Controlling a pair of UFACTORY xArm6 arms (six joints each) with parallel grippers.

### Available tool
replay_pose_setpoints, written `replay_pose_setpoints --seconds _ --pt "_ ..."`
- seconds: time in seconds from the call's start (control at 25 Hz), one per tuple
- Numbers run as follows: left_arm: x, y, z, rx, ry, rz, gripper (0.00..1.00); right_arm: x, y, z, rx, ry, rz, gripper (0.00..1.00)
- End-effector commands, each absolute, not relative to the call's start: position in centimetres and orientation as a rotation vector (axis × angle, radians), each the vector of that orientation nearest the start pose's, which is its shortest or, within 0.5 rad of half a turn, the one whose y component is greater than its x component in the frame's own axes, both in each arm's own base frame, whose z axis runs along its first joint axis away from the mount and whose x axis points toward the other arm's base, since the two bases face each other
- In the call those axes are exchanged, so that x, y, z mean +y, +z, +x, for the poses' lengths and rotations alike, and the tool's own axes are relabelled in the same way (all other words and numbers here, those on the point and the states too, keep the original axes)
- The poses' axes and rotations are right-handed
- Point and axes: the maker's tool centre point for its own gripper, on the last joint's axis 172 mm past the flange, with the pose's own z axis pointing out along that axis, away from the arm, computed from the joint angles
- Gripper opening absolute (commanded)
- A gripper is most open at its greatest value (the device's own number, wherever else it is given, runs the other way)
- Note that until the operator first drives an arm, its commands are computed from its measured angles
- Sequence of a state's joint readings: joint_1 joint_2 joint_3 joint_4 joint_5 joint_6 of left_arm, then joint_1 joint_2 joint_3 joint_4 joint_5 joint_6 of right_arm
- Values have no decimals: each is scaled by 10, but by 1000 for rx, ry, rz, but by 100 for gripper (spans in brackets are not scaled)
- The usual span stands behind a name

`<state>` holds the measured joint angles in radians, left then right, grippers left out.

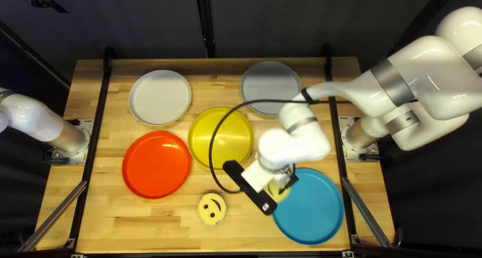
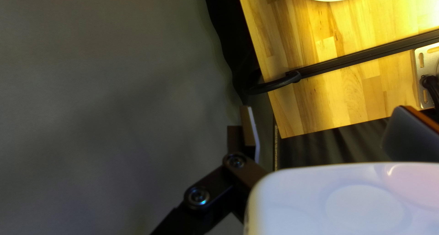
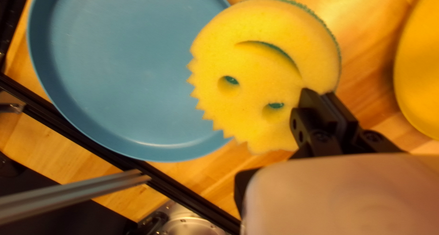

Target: Pick up sponge and scrub the plate

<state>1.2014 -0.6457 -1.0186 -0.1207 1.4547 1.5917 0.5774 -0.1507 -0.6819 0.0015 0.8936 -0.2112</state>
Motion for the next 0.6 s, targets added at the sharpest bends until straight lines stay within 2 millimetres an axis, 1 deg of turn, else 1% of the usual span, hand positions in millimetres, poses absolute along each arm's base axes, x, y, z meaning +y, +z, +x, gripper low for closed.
replay_pose_setpoints --seconds 0.04,0.2,0.24,0.32,0.36,0.4,0.48,0.6 --pt "302 390 150 570 -230 -2892 100 202 109 311 -1231 73 -2907 0" --pt "302 390 150 570 -230 -2892 100 202 109 311 -1231 73 -2907 0" --pt "302 390 150 570 -230 -2892 100 198 108 313 -1247 76 -2909 0" --pt "302 390 150 570 -230 -2892 100 193 105 322 -1268 84 -2905 0" --pt "302 390 150 570 -230 -2892 100 192 104 330 -1277 86 -2903 0" --pt "302 390 150 570 -230 -2892 100 193 103 332 -1282 86 -2902 0" --pt "302 390 150 570 -230 -2892 100 199 93 331 -1289 86 -2905 0" --pt "302 390 150 570 -230 -2892 100 206 80 323 -1286 85 -2911 0"
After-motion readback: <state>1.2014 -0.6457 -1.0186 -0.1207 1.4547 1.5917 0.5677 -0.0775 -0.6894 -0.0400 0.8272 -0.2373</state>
